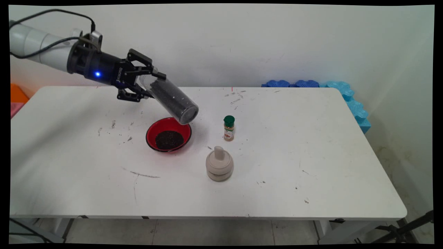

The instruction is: Pour the black seasoning powder in the red bowl

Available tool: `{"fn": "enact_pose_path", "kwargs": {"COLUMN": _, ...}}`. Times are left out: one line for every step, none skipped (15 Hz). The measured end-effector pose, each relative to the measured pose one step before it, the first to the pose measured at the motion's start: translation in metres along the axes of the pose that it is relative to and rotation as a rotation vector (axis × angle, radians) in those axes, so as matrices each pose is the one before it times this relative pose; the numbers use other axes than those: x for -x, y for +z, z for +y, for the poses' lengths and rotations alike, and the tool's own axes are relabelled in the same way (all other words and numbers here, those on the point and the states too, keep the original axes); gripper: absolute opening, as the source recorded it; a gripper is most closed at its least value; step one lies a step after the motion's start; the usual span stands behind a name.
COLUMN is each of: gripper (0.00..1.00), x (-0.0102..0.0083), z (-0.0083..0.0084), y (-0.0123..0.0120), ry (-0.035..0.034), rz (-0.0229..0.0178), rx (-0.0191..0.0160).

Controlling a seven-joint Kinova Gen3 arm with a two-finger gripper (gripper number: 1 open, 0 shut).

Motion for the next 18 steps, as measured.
{"fn": "enact_pose_path", "kwargs": {"gripper": 0.00, "x": 0.00045, "z": 0.00258, "y": -0.00179, "ry": 0.03667, "rz": 0.00153, "rx": -0.00327}}
{"fn": "enact_pose_path", "kwargs": {"gripper": 0.00, "x": 0.00065, "z": 0.00338, "y": -0.00227, "ry": 0.05332, "rz": -0.00002, "rx": -0.00376}}
{"fn": "enact_pose_path", "kwargs": {"gripper": 0.00, "x": 0.00073, "z": 0.00301, "y": -0.00139, "ry": 0.04727, "rz": -0.00258, "rx": -0.00176}}
{"fn": "enact_pose_path", "kwargs": {"gripper": 0.00, "x": 0.00075, "z": 0.00321, "y": -0.00135, "ry": 0.04993, "rz": -0.00351, "rx": -0.00050}}
{"fn": "enact_pose_path", "kwargs": {"gripper": 0.00, "x": 0.00080, "z": 0.00356, "y": -0.00157, "ry": 0.05478, "rz": -0.00402, "rx": 0.00004}}
{"fn": "enact_pose_path", "kwargs": {"gripper": 0.00, "x": 0.00042, "z": 0.00365, "y": -0.00122, "ry": 0.05360, "rz": -0.00409, "rx": 0.00001}}
{"fn": "enact_pose_path", "kwargs": {"gripper": 0.00, "x": 0.00025, "z": 0.00293, "y": -0.00111, "ry": 0.04217, "rz": -0.00318, "rx": 0.00021}}
{"fn": "enact_pose_path", "kwargs": {"gripper": 0.00, "x": 0.00023, "z": 0.00324, "y": -0.00146, "ry": 0.04451, "rz": -0.00323, "rx": 0.00070}}
{"fn": "enact_pose_path", "kwargs": {"gripper": 0.00, "x": -0.00044, "z": 0.00293, "y": -0.00100, "ry": 0.04197, "rz": -0.00321, "rx": -0.00088}}
{"fn": "enact_pose_path", "kwargs": {"gripper": 0.00, "x": -0.00038, "z": 0.00232, "y": -0.00096, "ry": 0.03359, "rz": -0.00222, "rx": -0.00019}}
{"fn": "enact_pose_path", "kwargs": {"gripper": 0.00, "x": -0.00042, "z": 0.00247, "y": -0.00105, "ry": 0.03621, "rz": -0.00277, "rx": 0.00042}}
{"fn": "enact_pose_path", "kwargs": {"gripper": 0.00, "x": -0.00056, "z": 0.00237, "y": -0.00095, "ry": 0.03550, "rz": -0.00247, "rx": 0.00041}}
{"fn": "enact_pose_path", "kwargs": {"gripper": 0.00, "x": -0.00056, "z": 0.00176, "y": -0.00053, "ry": 0.02873, "rz": -0.00253, "rx": -0.00020}}
{"fn": "enact_pose_path", "kwargs": {"gripper": 0.00, "x": -0.00075, "z": 0.00195, "y": -0.00053, "ry": 0.03243, "rz": -0.00243, "rx": -0.00040}}
{"fn": "enact_pose_path", "kwargs": {"gripper": 0.00, "x": -0.00085, "z": 0.00168, "y": -0.00066, "ry": 0.03317, "rz": -0.00109, "rx": -0.00151}}
{"fn": "enact_pose_path", "kwargs": {"gripper": 0.00, "x": -0.00076, "z": 0.00119, "y": -0.00047, "ry": 0.02879, "rz": -0.00070, "rx": -0.00205}}
{"fn": "enact_pose_path", "kwargs": {"gripper": 0.00, "x": -0.00085, "z": 0.00129, "y": -0.00053, "ry": 0.03513, "rz": -0.00091, "rx": -0.00245}}
{"fn": "enact_pose_path", "kwargs": {"gripper": 0.00, "x": -0.00070, "z": 0.00127, "y": -0.00034, "ry": 0.03818, "rz": -0.00260, "rx": -0.00267}}
